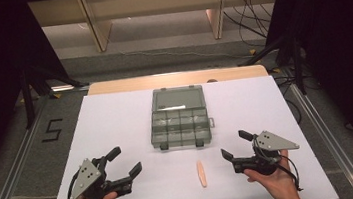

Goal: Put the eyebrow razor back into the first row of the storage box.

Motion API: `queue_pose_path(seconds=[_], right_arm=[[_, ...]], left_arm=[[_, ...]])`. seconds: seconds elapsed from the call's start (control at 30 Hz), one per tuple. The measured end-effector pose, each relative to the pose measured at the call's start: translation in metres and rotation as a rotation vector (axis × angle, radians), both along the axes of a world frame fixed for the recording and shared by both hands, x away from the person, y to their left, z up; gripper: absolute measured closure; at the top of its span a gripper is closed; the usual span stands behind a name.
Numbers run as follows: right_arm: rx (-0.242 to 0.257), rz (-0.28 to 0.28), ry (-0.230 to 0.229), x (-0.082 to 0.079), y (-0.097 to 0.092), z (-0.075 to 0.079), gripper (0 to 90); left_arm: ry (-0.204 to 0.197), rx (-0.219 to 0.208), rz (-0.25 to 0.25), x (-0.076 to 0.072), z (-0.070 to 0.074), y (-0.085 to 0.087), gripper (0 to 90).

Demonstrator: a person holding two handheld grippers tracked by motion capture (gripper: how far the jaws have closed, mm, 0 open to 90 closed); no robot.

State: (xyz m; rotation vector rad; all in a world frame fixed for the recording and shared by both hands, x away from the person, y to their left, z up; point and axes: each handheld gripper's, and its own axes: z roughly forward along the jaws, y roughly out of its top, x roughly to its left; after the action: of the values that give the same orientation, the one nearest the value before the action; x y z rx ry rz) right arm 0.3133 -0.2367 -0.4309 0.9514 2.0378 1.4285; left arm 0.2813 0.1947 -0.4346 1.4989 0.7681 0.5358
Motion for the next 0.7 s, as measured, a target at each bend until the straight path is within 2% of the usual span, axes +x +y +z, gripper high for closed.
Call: queue_pose_path(seconds=[0.03,0.3,0.47,0.57,0.67,0.7], right_arm=[[-0.002,0.001,0.004,-0.0001,0.0001,0.0,15.9],[-0.016,0.009,0.018,0.0,0.0006,-0.0001,15.9],[-0.018,0.002,0.008,0.0003,0.0023,-0.001,16.0],[-0.035,0.009,0.027,0.0001,0.0023,-0.0012,16.0],[-0.035,0.021,0.016,0.0015,0.0046,-0.0025,16.1],[-0.033,0.025,0.037,0.0005,0.0055,-0.0023,16.2]], left_arm=[[0.007,0.011,0.007,-0.0007,0.0005,0.0004,15.9],[0.001,0.001,0.001,0.0005,-0.0001,0.0005,15.9],[0.001,0.0,0.001,0.0007,-0.0002,0.0006,15.9],[0.0,0.001,0.0,0.0006,-0.0002,0.0006,15.9],[0.006,0.011,0.006,-0.0002,0.0003,0.0009,15.9],[0.006,0.011,0.007,-0.0001,0.0003,0.0009,15.9]])
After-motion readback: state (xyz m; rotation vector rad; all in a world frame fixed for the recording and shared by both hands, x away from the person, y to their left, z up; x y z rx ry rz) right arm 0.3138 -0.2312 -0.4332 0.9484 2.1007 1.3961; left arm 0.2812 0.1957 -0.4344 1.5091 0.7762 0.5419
